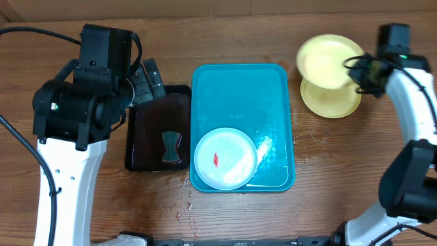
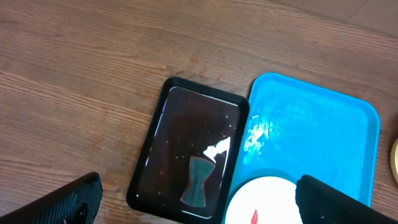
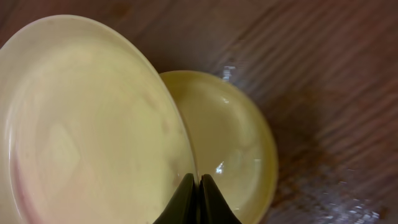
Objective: Clean dirty plates on tray and stack at the side
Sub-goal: 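Carry the yellow plate right and stack it on the other yellow plate, then release the plate and move the right gripper toward the white plate, then lower the right gripper to the white plate's right rim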
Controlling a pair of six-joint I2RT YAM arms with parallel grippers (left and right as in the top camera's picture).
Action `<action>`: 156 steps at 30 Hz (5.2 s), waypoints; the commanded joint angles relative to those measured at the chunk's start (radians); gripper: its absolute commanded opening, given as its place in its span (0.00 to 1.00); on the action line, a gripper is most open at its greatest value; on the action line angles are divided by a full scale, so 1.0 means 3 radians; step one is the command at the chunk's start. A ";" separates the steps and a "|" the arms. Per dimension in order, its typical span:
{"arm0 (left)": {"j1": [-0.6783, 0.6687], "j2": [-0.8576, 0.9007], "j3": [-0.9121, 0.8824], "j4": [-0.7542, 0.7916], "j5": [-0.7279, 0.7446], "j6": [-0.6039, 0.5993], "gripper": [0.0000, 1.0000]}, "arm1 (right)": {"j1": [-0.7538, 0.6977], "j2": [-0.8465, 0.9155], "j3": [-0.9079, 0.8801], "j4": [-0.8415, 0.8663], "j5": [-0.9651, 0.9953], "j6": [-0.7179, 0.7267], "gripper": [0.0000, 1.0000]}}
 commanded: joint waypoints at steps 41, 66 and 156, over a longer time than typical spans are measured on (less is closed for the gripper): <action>-0.0023 -0.0031 0.0022 0.0011 0.0024 0.0000 1.00 | 0.0183 -0.0126 -0.0697 -0.0178 -0.1091 -0.0748 1.00; -0.0023 -0.0031 0.0022 0.0011 0.0024 0.0001 1.00 | 0.0179 -0.0127 -0.0696 -0.0120 -0.0997 -0.0749 1.00; -0.0023 -0.0031 0.0020 0.0011 0.0024 0.0001 1.00 | 0.2214 -0.0720 -0.0801 -0.0576 0.0483 0.0011 1.00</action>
